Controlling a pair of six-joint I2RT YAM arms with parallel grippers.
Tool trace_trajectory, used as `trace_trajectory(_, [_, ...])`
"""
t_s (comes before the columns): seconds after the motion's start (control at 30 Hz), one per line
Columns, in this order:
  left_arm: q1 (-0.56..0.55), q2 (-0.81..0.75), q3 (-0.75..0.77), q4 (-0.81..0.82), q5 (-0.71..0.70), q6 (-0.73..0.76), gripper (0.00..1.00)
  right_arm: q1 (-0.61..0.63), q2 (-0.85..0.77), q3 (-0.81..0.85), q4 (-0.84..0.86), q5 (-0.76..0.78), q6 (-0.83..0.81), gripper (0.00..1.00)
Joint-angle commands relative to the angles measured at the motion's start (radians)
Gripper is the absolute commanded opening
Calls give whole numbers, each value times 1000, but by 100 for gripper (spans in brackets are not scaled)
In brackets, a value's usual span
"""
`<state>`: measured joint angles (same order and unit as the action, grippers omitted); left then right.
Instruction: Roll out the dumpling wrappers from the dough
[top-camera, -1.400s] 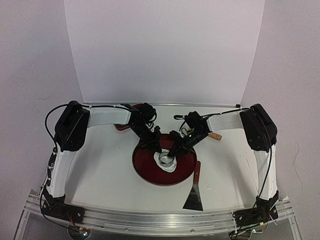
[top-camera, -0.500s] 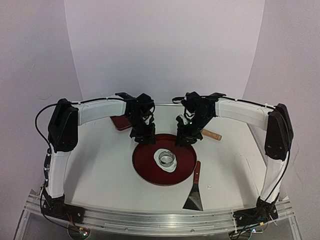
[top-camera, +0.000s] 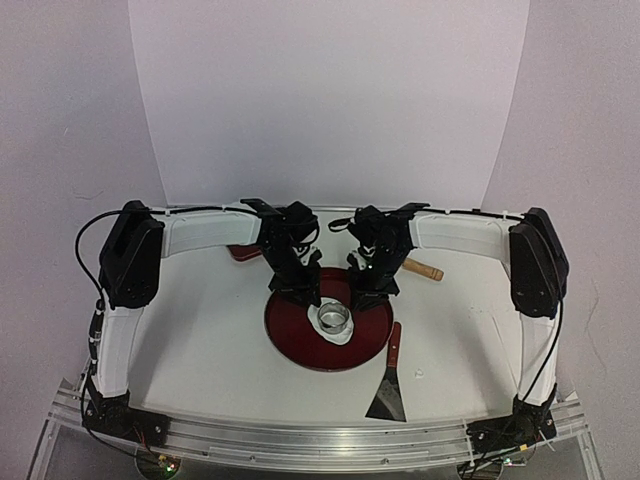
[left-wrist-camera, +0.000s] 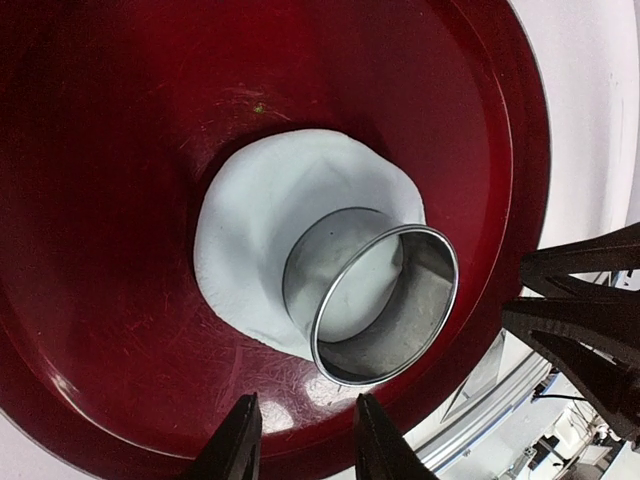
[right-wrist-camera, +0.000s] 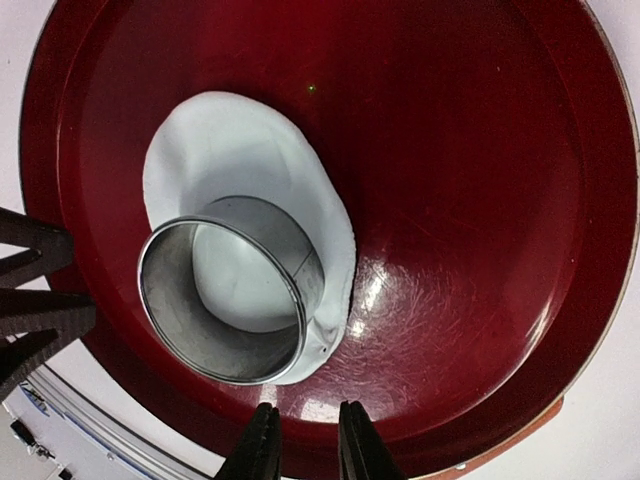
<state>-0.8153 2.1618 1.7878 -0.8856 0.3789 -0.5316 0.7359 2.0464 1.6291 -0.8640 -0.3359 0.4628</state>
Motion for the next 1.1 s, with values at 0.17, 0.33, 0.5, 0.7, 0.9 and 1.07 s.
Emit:
trace_trajectory(0.17, [2, 19, 18, 42, 31, -56, 29, -15, -12, -81, 187, -26, 133, 22])
trace_trajectory(0.33, [1, 4, -16, 64, 37, -72, 29, -16, 0, -103, 223, -37, 166, 19])
trace_trajectory(0.5, [-1, 3, -29, 71, 43, -72, 29, -16, -2, -115, 239, -31, 172, 12])
trace_trajectory(0.7, [-4, 11, -20, 67, 47, -67, 28, -17, 13, -120, 243, -38, 170, 9])
trace_trajectory(0.9, [-4, 24, -4, 61, 59, -58, 28, -17, 32, -119, 246, -57, 163, 9])
trace_trajectory(1.07, [-5, 36, 8, 54, 60, -57, 28, -19, 38, -127, 246, -49, 157, 10])
